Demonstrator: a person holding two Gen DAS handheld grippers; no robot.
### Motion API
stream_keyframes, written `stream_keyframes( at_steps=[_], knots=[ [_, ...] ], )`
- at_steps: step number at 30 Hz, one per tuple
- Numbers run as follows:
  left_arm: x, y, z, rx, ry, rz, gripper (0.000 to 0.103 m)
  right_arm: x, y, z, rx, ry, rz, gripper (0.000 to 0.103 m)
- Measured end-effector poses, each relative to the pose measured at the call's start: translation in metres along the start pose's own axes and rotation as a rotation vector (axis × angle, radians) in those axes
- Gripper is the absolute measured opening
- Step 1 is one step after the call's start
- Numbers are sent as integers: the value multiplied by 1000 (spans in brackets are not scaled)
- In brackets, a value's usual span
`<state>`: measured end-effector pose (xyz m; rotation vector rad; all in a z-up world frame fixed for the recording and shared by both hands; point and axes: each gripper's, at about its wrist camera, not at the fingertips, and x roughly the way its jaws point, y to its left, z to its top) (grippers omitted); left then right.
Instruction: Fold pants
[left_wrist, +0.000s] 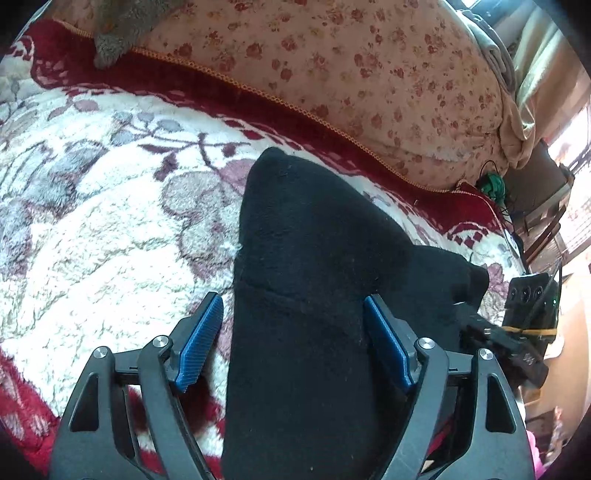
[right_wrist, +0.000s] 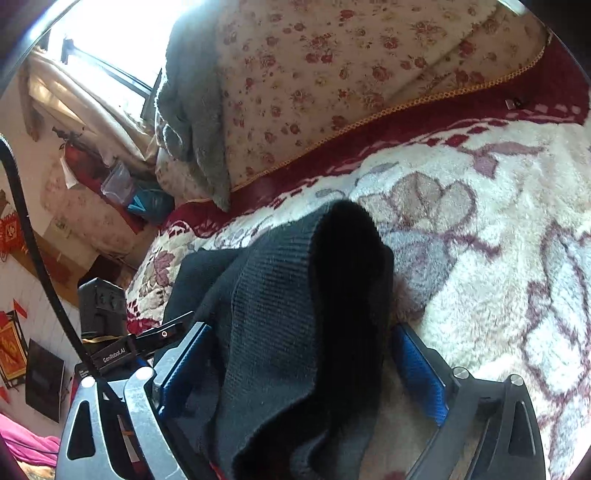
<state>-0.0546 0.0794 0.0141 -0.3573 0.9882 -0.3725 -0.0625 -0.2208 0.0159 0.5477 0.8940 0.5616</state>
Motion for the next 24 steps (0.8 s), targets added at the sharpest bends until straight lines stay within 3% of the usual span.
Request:
stream_keyframes(
  at_steps=[2,3,6,8,13,17,24],
  knots=[
    [1,-6,-3,46,-11,16,74,-1,-1,-3,-17,-23,-21,71],
    [2,-9,-3,72,-13,7,55,-3,-2,-4,-11,-35,-13,68],
    [-2,-18,-5,133,-28,-4,37,-8,-10,-4,33,-44,29,53],
    [-5,-19,-5,135,-35,-12,30,-10,-11,-2,55,-45,58,46],
    [-22,-11,1,74,-41,-51,26,-14,6,4,57,-67,104,40],
    [-52,-8,8,95,-119,-1,26,-5,34,16,10,-48,138,40],
    [-105,39,34,51,-207,108,26,42,87,38,-34,-18,223,39]
  ],
)
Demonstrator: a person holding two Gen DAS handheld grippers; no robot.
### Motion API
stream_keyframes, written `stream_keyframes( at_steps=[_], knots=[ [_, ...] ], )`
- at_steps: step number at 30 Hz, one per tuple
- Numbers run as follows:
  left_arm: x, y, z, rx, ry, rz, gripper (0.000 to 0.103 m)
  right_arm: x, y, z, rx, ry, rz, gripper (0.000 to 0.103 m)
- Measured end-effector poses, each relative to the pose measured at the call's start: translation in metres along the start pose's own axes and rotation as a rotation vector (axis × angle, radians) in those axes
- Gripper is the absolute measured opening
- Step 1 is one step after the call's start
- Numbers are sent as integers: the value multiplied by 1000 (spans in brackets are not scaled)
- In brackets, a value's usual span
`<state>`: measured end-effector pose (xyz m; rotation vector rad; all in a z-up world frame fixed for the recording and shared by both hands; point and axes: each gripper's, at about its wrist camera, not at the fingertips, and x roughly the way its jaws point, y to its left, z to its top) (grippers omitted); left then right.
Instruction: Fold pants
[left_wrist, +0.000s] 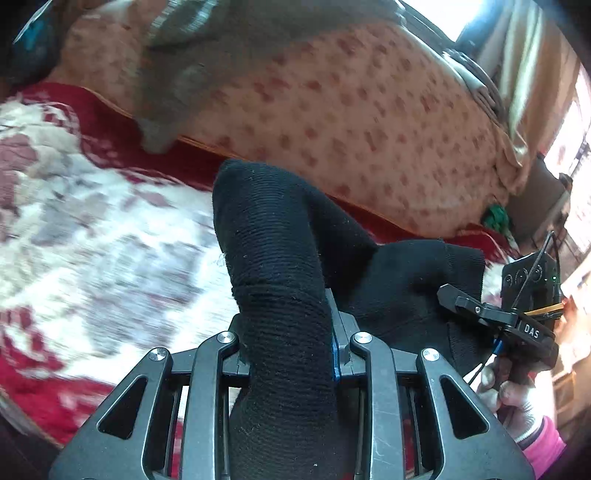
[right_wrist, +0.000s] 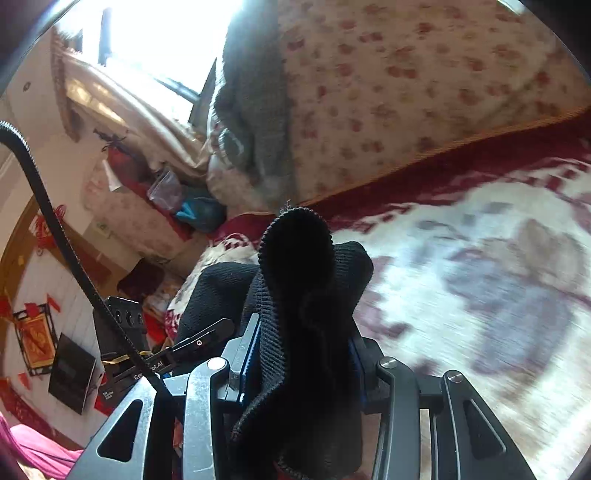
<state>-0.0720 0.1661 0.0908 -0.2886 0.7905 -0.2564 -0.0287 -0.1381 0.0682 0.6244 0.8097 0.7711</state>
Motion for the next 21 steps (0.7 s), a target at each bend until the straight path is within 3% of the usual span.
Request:
stream_keyframes(
  at_steps=[6,12,15,16,18,20,21],
  knots=[
    [-21,60,11,-69,-44,100,26,78,31,10,-30,80,62,39],
    [-18,112,5,-136,-28,163,26,145,39,10,-34,168,66,39],
    [-8,135,-1,-191,-2,172,26,170,36,6,-27,207,41,39],
    [-6,140,-4,-208,5,162,27,178,34,5,-42,210,-7,40],
    [-1,147,-8,-233,16,165,36,185,31,4,-67,216,-74,42],
    [2,151,-11,-255,18,176,43,190,23,3,-62,234,-120,55],
    [3,153,-12,-267,13,181,48,190,22,3,-68,233,-122,55]
  ],
)
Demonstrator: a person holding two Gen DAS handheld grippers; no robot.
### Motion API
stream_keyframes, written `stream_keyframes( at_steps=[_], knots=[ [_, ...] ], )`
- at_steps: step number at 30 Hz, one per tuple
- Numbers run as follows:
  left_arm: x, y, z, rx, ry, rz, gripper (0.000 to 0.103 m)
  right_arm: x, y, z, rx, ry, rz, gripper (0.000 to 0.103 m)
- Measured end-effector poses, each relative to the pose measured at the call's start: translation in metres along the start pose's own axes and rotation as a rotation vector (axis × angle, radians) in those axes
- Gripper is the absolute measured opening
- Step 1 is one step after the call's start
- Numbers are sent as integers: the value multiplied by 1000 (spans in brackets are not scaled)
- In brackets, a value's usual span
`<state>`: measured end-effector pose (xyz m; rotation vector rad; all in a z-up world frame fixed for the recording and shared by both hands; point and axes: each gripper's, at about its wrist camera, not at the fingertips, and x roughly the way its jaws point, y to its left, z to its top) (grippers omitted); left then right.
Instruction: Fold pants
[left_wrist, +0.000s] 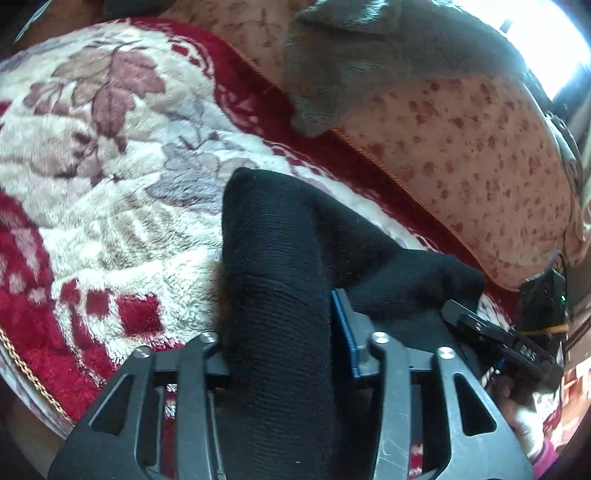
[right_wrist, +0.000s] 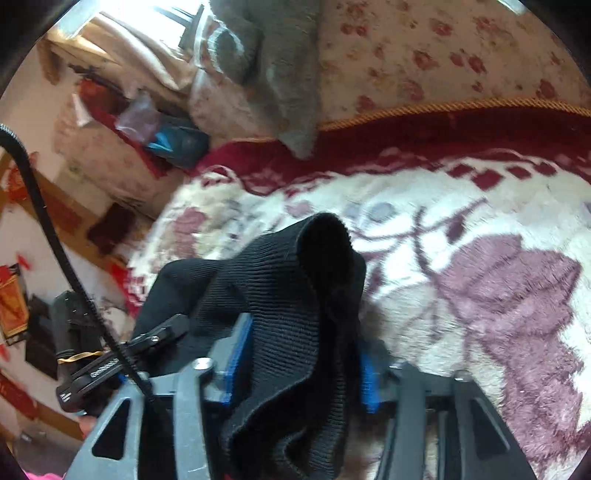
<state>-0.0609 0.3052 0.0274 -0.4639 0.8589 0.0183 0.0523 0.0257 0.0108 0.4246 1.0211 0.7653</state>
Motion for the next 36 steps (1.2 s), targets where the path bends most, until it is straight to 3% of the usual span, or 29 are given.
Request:
stream_keyframes(
  at_steps=[3,5,11,19,22,36],
  knots=[
    [2,2,2,-12,-10,33,64,-4,1,1,-22,8,-22,56],
    [2,2,2,-15,-12,47,67,-6,3,2,-23,18,-43,58],
    [-11,-2,0,-6,-20,118,67,-27,20,-3,-58,11,-98,58],
    [-52,-21,-17,47,-151,260,67,-63,53,-18,-174,-57,-117,58],
    [-65,-32,-25,62,-202,282,67,-73,65,-25,-210,-82,-107,58],
    [-94,-66,-54,114,-291,322,67,-104,77,-48,-218,-160,-61,58]
  ],
)
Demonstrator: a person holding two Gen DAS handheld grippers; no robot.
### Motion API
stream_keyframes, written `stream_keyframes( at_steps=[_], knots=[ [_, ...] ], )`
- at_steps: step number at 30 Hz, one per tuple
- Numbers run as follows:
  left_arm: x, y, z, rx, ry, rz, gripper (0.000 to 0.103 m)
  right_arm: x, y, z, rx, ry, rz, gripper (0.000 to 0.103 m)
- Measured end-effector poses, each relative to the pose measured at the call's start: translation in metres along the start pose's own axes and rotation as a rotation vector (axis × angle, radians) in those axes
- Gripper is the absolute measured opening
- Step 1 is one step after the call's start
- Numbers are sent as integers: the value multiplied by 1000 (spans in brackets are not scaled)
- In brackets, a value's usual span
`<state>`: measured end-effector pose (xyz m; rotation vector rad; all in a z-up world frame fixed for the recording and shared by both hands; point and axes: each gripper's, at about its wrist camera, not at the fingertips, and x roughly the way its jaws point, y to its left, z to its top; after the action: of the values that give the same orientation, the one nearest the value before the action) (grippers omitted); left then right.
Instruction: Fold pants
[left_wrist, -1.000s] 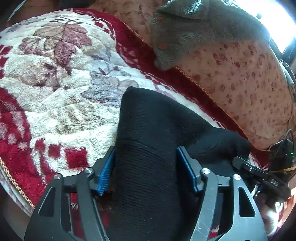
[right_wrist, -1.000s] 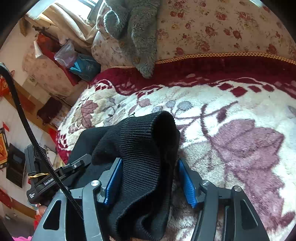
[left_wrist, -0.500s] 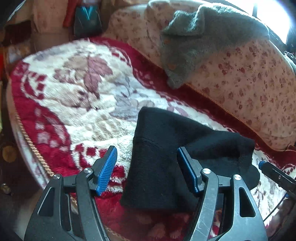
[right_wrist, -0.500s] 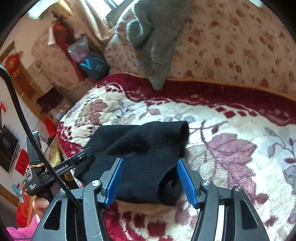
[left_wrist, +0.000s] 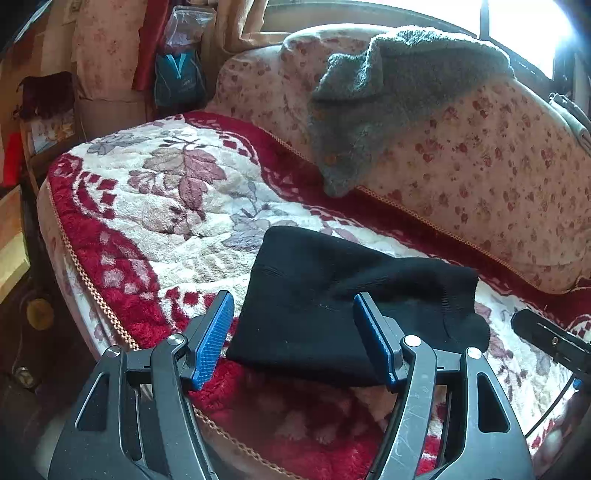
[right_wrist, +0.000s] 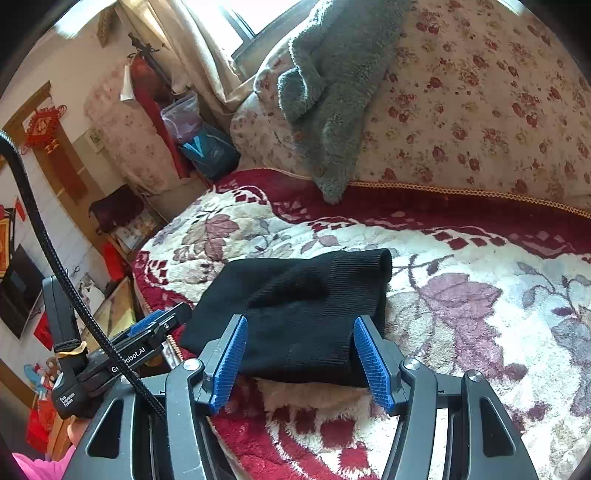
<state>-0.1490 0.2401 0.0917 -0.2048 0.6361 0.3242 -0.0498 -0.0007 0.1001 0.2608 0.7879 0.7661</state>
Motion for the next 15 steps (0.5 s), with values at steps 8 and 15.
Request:
stream_keyframes(
  at_steps=[8,15],
  knots=[
    [-12,-4,-4,37,-39,41,67,-2,18,-6,-83,6,-25,58],
    [-12,1,-4,18,-32,57,67,-4,27,-9,-124,-19,-2,58]
  ],
)
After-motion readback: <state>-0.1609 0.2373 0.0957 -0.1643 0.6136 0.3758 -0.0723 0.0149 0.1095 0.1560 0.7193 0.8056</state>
